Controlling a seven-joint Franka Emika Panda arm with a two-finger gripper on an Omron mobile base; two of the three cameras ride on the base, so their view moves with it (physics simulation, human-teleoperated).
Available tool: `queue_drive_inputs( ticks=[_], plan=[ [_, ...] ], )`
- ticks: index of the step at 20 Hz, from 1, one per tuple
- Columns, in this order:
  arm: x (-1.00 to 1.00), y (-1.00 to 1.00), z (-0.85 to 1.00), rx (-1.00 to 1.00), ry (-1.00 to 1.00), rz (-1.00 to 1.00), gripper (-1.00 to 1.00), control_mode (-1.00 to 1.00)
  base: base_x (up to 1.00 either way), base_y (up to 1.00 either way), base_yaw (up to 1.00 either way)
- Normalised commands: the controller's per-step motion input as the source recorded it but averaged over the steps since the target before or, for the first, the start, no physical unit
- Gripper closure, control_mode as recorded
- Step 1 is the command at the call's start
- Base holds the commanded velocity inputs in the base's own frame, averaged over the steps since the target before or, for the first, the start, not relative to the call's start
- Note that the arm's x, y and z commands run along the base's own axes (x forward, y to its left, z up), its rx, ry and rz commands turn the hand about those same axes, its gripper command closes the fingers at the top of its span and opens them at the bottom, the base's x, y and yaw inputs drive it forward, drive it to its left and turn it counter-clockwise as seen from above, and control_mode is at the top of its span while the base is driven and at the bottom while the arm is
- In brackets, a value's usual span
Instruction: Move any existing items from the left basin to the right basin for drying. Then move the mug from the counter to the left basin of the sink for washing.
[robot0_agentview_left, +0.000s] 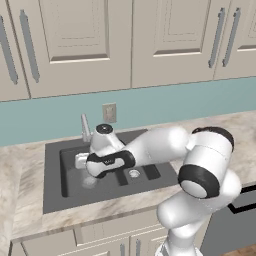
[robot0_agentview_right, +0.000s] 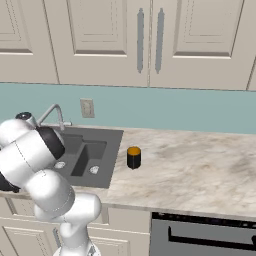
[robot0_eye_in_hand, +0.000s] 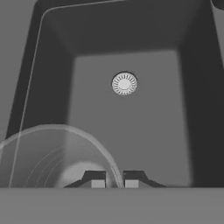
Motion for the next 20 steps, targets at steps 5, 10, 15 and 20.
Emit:
queue_drive_inputs(
  ticks=[5, 10, 15, 20],
  plan=[
    [-0.13, -0.30, 0.19, 0.00, 0.00, 0.00, 1.00, -1.00, 0.00, 0.00, 0.00],
    [-0.09, -0.38, 0.22, 0.00, 0.00, 0.00, 1.00, -1.00, 0.00, 0.00, 0.00],
    [-0.02, -0.38, 0.29, 0.00, 0.00, -0.02, 1.00, -1.00, 0.00, 0.00, 0.00],
    [-0.01, -0.39, 0.24, 0.00, 0.00, -0.02, 1.00, -1.00, 0.00, 0.00, 0.00]
  ],
)
